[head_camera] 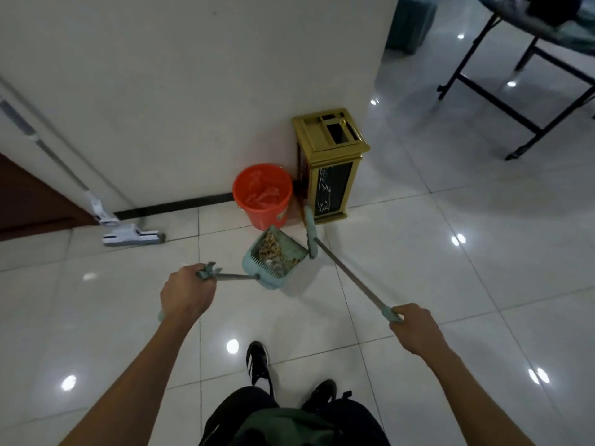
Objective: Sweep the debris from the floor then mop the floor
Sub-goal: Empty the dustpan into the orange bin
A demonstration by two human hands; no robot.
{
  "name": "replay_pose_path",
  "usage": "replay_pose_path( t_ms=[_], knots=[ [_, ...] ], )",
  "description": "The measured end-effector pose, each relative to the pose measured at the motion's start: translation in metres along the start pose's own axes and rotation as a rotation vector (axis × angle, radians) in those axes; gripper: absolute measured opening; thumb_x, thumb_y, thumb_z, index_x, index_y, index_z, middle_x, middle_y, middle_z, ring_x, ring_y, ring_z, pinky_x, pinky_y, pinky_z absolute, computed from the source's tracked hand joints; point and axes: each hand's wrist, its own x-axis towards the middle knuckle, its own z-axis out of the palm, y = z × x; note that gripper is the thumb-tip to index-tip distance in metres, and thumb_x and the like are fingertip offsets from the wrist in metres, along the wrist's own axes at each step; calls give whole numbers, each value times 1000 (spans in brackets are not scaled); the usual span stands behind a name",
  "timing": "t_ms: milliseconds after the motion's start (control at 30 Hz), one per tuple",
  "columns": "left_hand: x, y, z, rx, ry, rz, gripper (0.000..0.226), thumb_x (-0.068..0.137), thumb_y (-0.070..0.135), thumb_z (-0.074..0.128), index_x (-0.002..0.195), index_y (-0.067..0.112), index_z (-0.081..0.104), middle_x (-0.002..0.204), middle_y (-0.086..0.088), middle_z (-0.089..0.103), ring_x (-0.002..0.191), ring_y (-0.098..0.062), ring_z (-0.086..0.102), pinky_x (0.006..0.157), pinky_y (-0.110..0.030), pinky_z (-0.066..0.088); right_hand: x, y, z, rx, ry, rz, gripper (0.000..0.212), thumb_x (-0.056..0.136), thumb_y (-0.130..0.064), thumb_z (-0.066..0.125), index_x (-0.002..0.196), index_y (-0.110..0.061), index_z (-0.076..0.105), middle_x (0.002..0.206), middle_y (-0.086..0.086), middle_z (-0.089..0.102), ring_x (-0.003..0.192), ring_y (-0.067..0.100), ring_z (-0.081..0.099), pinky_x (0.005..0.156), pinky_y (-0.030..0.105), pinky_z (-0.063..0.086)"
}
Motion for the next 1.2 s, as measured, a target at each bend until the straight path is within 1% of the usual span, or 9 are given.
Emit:
replay_pose_path(
  t_ms=[67, 200, 400, 567, 733, 900, 1033, 1133, 1200],
  knots=[
    [-10, -9, -5, -6, 25, -34, 30, 92, 49, 55, 83, 24, 70, 65, 0, 62, 59, -20, 58, 66, -35, 53, 1, -5, 0, -11, -14, -26, 23, 90, -17, 63, 111, -14, 71, 85, -2, 54, 75, 20, 65, 69, 35, 59],
    [-25, -25, -21, -39, 74, -95, 31, 92, 50, 56, 83, 24, 70, 67, -2, 64, 63, -25, 60, 69, -39, 56, 5, -14, 1, -18, -28, -94, 27, 92, -17, 62, 118, -16, 69, 93, 1, 56, 79, 22, 65, 72, 36, 58],
    [-39, -53, -43, -94, 165, -148, 24, 89, 46, 60, 81, 26, 70, 63, 0, 63, 60, -23, 59, 67, -37, 54, 8, -27, -7, -36, 11, -161, 29, 92, -21, 62, 119, -19, 69, 95, 2, 60, 72, 18, 64, 67, 34, 57],
    [-42, -64, -54, -127, 240, -132, 23, 89, 51, 58, 82, 32, 68, 60, 5, 61, 57, -20, 58, 63, -35, 53, 4, -36, -11, 8, 35, -199, 30, 92, -21, 61, 121, -19, 69, 90, 1, 65, 67, 17, 64, 60, 28, 51],
    [-34, -58, -65, -145, 288, -103, 24, 89, 49, 60, 78, 29, 69, 58, 8, 59, 55, -14, 55, 59, -30, 46, 2, -53, -15, 63, 56, -238, 30, 93, -21, 59, 122, -22, 69, 82, 0, 68, 64, 17, 63, 58, 28, 51],
    [-16, -43, -75, -88, 332, -76, 23, 88, 48, 60, 85, 28, 71, 61, 4, 57, 57, -18, 52, 61, -32, 45, 9, -68, -21, 95, 75, -255, 33, 94, -21, 58, 125, -25, 67, 81, 0, 68, 62, 17, 63, 54, 26, 48],
    [3, -30, -79, -34, 358, -43, 26, 88, 45, 57, 87, 23, 71, 63, 0, 60, 58, -22, 53, 60, -34, 47, 17, -79, -28, 102, 91, -281, 30, 95, -18, 57, 121, -24, 70, 75, -2, 66, 60, 15, 62, 51, 24, 45],
    [20, -17, -79, 21, 390, -11, 21, 90, 42, 57, 86, 26, 70, 61, 5, 51, 57, -22, 46, 59, -32, 41, 28, -87, -33, 101, 95, -293, 27, 94, -16, 58, 117, -22, 71, 74, 0, 66, 60, 16, 61, 51, 25, 45],
    [36, -7, -78, 37, 384, 14, 20, 92, 40, 56, 86, 25, 69, 61, 4, 51, 57, -23, 48, 58, -32, 42, 39, -94, -37, 98, 101, -296, 28, 95, -16, 58, 120, -22, 70, 77, 1, 67, 61, 16, 62, 52, 25, 44]
  ],
)
